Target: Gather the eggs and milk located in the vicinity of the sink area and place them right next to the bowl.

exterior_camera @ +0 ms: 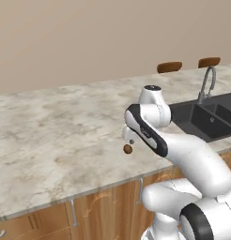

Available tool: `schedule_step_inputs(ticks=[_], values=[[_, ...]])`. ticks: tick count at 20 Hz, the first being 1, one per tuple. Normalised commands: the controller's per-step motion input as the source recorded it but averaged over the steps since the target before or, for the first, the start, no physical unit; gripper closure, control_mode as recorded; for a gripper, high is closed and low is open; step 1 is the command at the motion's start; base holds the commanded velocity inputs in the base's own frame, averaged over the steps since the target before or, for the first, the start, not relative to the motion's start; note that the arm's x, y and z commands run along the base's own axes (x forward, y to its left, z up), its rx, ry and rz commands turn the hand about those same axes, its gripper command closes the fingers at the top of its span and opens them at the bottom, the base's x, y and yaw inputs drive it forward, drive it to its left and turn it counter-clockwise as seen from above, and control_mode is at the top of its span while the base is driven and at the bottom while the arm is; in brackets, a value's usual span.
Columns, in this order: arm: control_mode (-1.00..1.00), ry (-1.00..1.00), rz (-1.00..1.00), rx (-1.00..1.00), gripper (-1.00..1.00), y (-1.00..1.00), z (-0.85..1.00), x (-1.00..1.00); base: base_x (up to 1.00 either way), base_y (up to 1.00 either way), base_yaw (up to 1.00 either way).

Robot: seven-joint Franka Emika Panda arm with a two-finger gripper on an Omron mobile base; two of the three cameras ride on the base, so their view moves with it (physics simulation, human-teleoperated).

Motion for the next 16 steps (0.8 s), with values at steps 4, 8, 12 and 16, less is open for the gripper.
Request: schedule_step_inputs(ticks=[4, 8, 12, 16], values=[[-1.00, 0.18, 0.00, -0.11, -1.00, -0.01, -0.18, 0.62, 0.00, 0.00, 0.00], [-1.00, 0.09, -0.07, -0.03, -1.00, 0.00, -0.61, 0.44, 0.00, 0.00, 0.00], [-1.00, 0.14, -0.12, 0.03, -1.00, 0.00, -0.94, 0.51, 0.00, 0.00, 0.00], [-1.00, 0.13, -0.17, 0.11, -1.00, 0.00, -0.55, 0.53, 0.00, 0.00, 0.00]])
